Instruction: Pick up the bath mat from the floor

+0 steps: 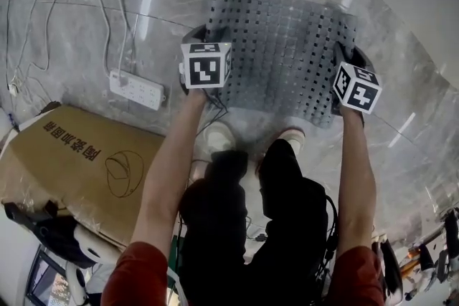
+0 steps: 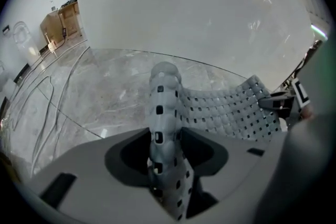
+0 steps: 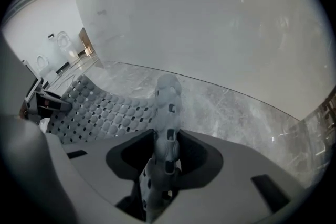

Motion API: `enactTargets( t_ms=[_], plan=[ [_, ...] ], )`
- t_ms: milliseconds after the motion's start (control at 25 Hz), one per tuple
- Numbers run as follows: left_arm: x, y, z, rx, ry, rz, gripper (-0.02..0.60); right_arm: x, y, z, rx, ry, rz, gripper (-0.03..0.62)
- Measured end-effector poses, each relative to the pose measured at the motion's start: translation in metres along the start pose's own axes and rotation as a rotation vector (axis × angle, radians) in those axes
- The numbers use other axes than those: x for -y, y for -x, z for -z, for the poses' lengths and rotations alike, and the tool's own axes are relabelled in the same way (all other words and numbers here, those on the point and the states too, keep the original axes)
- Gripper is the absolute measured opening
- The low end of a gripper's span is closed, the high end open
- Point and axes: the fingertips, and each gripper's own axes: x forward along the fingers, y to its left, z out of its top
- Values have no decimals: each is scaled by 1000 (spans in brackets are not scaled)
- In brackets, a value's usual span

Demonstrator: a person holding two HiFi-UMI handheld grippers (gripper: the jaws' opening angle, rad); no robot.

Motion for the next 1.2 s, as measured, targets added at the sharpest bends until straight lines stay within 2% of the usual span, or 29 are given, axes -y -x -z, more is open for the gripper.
enactTargets(
  t_ms=[160,360,560,800,1200],
  plan=[
    [10,28,-7,1,-14,6,155,-14,28,-12,42,-11,-32,113],
    [19,76,-29,37,-9,-1,127,-22,74,-41,101,-3,-32,71],
    [26,138,-67,128,-19,-29,103,-34,130,-87,173,-3,-32,55],
    [30,238,-122,237,-37,-55,87,-48,215,-153,258,25,-16,54],
    [42,433,-205,375,-49,-97,86,-69,392,-258,388,42,-1,52]
  ],
)
